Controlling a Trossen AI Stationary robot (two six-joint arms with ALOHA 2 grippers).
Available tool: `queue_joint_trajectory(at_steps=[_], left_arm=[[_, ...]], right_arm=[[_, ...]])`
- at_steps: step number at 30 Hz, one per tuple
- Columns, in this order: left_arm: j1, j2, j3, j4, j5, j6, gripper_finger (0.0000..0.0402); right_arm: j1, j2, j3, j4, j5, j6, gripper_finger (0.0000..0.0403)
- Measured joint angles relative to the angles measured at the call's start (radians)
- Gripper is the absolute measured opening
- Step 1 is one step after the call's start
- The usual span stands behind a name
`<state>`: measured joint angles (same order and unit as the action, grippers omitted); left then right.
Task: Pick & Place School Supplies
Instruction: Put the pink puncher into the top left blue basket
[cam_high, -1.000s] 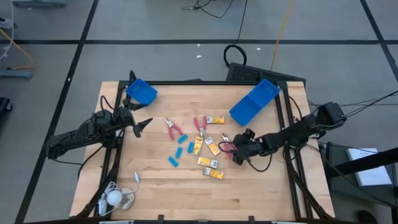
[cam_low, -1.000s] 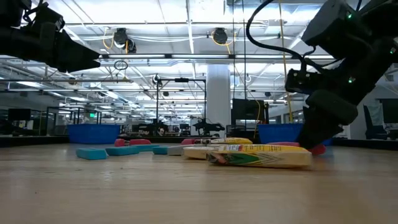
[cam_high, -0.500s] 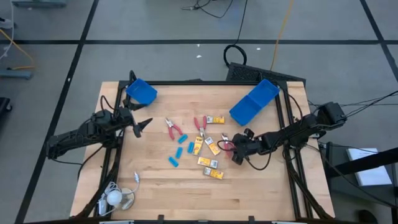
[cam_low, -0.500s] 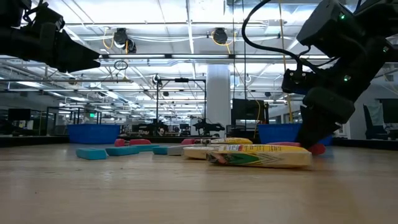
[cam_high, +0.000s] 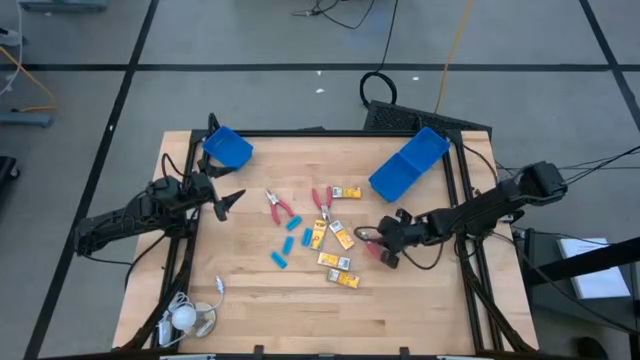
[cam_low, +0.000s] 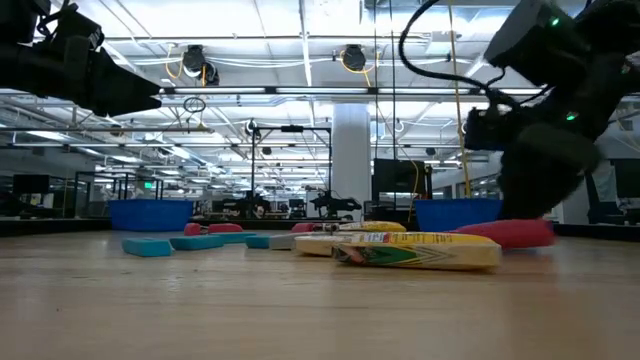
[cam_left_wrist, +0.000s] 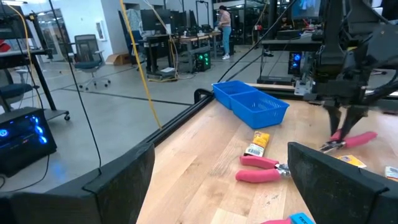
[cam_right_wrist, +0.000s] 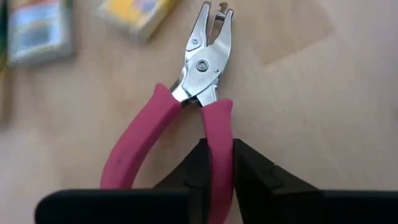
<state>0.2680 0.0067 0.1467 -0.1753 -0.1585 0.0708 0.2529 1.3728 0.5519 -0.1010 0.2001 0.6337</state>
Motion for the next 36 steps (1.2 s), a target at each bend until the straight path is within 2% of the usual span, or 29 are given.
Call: queue_joint_trajectory(at_steps=[7, 11, 15, 18, 21, 25, 32, 36], left_arm=[[0.0, 0.0, 0.0, 0.035, 0.0, 0.07, 0.0365], [0.0, 0.0, 0.0, 0.05, 0.0, 0.089, 0.0365], [0.0, 0.0, 0.0, 0.057, 0.007, 0.064, 0.0365], [0.0, 0.0, 0.0, 0.067, 0.054, -0.065, 0.0365], [0.0, 0.0, 0.0, 0.088, 0.049, -0.174, 0.0365], [0.0, 0.0, 0.0, 0.084, 0.048, -0.212, 0.0365], [0.0, 0.0, 0.0, 0.092, 0.048, -0.211, 0.0365], [0.0, 0.0, 0.0, 0.171, 0.111, -0.255, 0.0365]], right_arm=[[0.007, -0.143, 0.003, 0.06, 0.037, -0.064, 0.0043], [0.022, -0.154, 0.003, 0.234, 0.087, -0.214, 0.0042], [0.021, -0.119, 0.004, 0.494, 0.149, -0.407, 0.0036], [0.007, -0.073, 0.005, 0.675, 0.167, -0.558, 0.0037], [-0.017, -0.022, 0.005, 0.793, 0.17, -0.677, 0.0042], [-0.064, 0.045, 0.005, 0.892, 0.176, -0.793, 0.0039], [-0.137, 0.137, 0.005, 1.052, 0.347, -0.985, 0.0039], [-0.164, 0.153, 0.005, 1.096, 0.406, -1.066, 0.0038]])
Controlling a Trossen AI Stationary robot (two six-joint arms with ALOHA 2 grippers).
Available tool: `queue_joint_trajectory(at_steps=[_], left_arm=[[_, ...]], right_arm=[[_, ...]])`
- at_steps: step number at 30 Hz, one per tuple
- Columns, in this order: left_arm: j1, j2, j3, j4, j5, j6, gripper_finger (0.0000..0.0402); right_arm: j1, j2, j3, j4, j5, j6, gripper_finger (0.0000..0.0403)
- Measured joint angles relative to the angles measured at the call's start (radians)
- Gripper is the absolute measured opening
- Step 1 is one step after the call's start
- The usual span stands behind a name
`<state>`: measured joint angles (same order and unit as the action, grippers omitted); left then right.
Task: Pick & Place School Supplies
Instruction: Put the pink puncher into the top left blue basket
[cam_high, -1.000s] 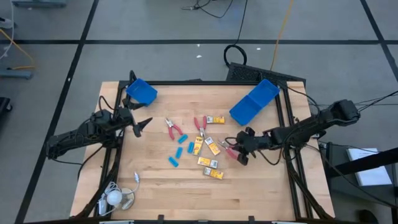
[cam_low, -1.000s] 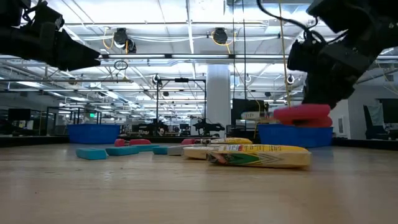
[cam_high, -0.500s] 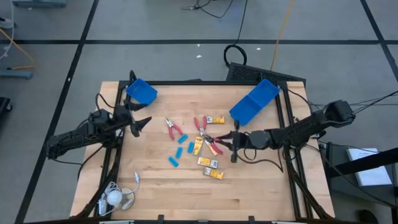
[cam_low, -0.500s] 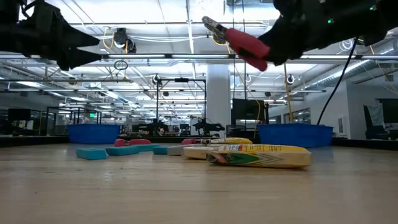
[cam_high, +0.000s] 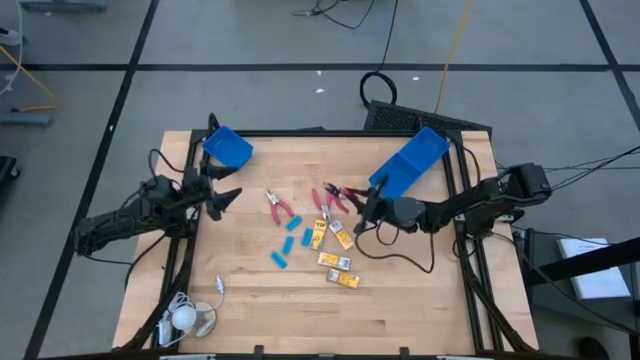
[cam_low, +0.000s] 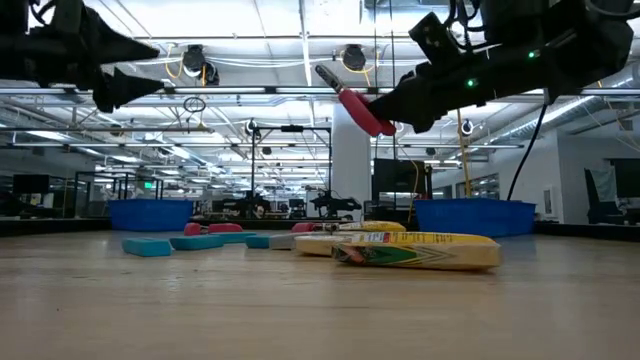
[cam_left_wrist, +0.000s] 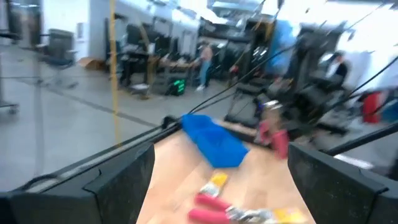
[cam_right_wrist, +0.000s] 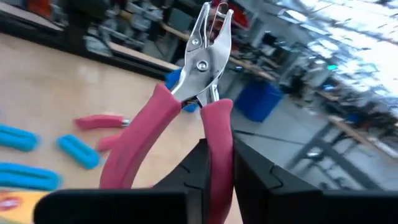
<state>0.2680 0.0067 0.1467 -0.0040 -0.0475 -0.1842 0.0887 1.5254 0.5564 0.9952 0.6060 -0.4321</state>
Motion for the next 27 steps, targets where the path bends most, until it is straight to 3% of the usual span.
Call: queue_joint_trajectory(at_steps=[7, 12, 16, 20, 27], left_arm=[[0.0, 0.0, 0.0, 0.118, 0.1, -0.111, 0.0365], [-0.008, 0.091, -0.03, 0.181, 0.037, -0.15, 0.0365], [-0.048, 0.309, -0.067, 0.483, 0.055, -0.145, 0.0365], [-0.101, 0.571, -0.057, 0.709, 0.055, -0.029, 0.0365], [-0.16, 0.987, 0.05, 0.979, 0.052, 0.048, 0.0365]], right_arm=[[-0.033, 0.001, 0.0, 0.003, -0.001, -0.011, 0.0039], [-0.036, 0.001, 0.0, -0.004, -0.031, 0.013, 0.0038], [-0.037, 0.001, 0.0, 0.023, -0.147, 0.068, 0.0038], [-0.043, 0.001, 0.0, 0.066, -0.253, 0.107, 0.0038], [-0.056, 0.001, 0.001, 0.1, -0.352, 0.19, 0.0038]])
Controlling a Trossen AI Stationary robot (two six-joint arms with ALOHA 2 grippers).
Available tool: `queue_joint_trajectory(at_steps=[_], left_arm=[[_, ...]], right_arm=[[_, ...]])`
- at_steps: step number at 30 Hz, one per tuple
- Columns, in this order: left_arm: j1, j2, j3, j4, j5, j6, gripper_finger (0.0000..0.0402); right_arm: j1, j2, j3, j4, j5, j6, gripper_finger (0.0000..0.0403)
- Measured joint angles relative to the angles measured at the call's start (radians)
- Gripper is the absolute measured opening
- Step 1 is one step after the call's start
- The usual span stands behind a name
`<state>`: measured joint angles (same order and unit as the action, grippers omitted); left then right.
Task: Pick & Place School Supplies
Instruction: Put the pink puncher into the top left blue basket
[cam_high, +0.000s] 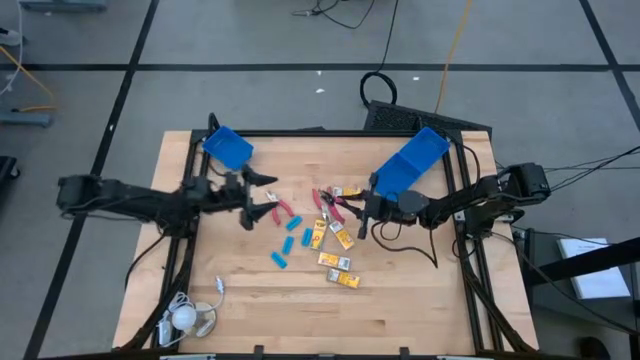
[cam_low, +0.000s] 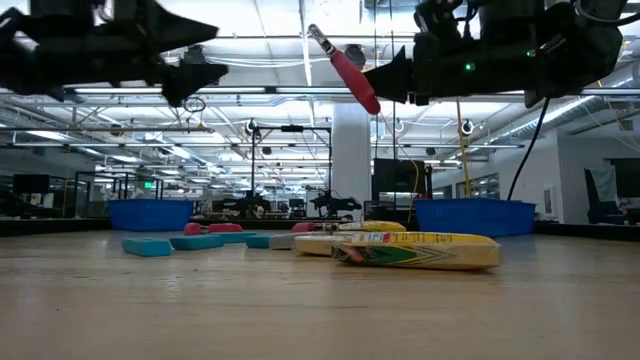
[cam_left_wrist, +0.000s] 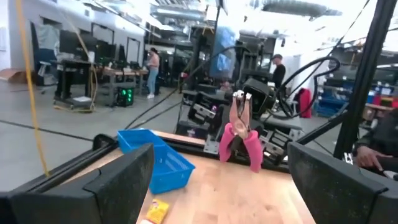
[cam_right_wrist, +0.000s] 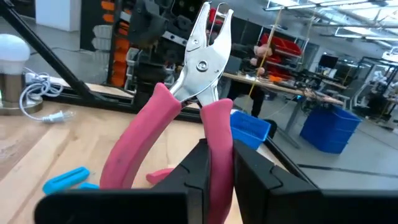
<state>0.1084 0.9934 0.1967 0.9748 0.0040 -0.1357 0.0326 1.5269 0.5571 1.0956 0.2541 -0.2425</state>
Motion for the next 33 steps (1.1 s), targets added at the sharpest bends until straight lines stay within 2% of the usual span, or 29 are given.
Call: queue_joint_trajectory(at_steps=[7, 11, 15, 20, 26, 29, 33], left_arm=[[-0.027, 0.315, 0.236, 0.004, -0.002, 0.004, 0.0365], [-0.032, 0.44, 0.357, -0.005, 0.016, 0.033, 0.0365], [-0.033, 0.529, 0.449, -0.005, 0.083, 0.03, 0.0365], [-0.033, 0.589, 0.503, -0.007, 0.112, 0.046, 0.0365], [-0.033, 0.591, 0.508, -0.002, 0.153, 0.075, 0.036], [-0.033, 0.591, 0.508, 0.012, 0.173, 0.075, 0.0332], [-0.033, 0.591, 0.508, 0.002, 0.18, 0.075, 0.0261]], right_arm=[[0.001, 0.0, 0.0, 0.0, -0.008, 0.003, 0.0038], [0.002, 0.0, 0.0, 0.0, -0.042, 0.004, 0.0039], [0.002, 0.0, 0.0, 0.0, -0.048, 0.019, 0.0038], [0.002, 0.0, 0.0, -0.004, -0.047, 0.021, 0.0038], [0.002, 0.0, 0.0, -0.009, -0.047, 0.021, 0.0038], [0.002, 0.0, 0.0, -0.009, -0.047, 0.02, 0.0039], [0.002, 0.0, 0.0, -0.009, -0.047, 0.019, 0.0039]])
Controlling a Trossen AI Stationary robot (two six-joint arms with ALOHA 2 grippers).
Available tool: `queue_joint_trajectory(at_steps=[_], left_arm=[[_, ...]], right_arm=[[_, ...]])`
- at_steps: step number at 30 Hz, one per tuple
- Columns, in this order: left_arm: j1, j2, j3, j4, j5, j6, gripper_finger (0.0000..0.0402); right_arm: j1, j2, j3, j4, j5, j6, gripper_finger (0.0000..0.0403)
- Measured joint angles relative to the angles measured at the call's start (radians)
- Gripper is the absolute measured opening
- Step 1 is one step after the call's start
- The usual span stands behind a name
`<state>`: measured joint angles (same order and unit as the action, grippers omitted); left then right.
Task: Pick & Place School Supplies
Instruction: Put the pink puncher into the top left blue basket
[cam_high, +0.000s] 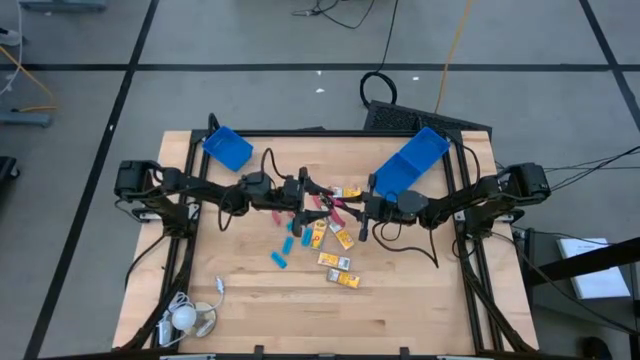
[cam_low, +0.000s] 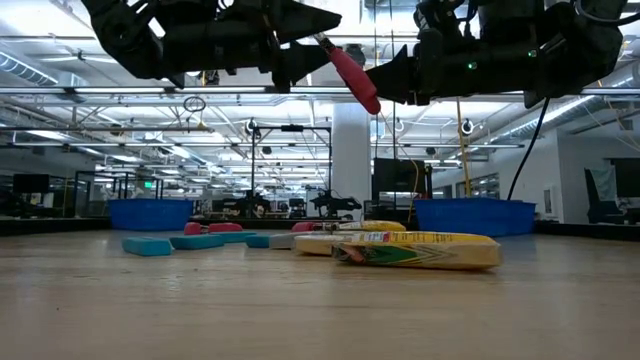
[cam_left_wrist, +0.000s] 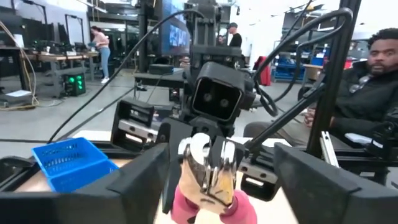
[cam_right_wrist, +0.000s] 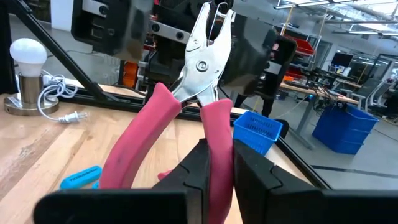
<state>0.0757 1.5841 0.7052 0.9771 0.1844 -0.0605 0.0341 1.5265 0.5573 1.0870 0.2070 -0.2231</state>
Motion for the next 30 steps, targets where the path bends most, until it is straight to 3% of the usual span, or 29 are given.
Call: queue_joint_trajectory(at_steps=[6, 11, 17, 25, 30], left_arm=[[0.0, 0.0, 0.0, 0.002, -0.009, -0.002, 0.0162], [0.0, 0.0, 0.0, 0.005, -0.009, 0.024, 0.0115], [0.0, 0.0, 0.0, 0.006, -0.002, 0.029, 0.0111], [0.001, -0.086, -0.001, -0.069, -0.098, 0.053, 0.0109], [0.006, -0.226, -0.001, -0.271, -0.272, 0.114, 0.0109]], right_arm=[[0.0, 0.0, 0.0, 0.0, 0.0, -0.001, 0.004], [0.001, 0.0, 0.0, 0.0, -0.004, -0.002, 0.004], [0.001, 0.0, 0.0, -0.007, -0.004, 0.002, 0.0045], [0.0, -0.002, 0.002, -0.021, 0.015, 0.03, 0.0106], [0.0, -0.001, 0.001, -0.03, 0.004, 0.037, 0.0137]])
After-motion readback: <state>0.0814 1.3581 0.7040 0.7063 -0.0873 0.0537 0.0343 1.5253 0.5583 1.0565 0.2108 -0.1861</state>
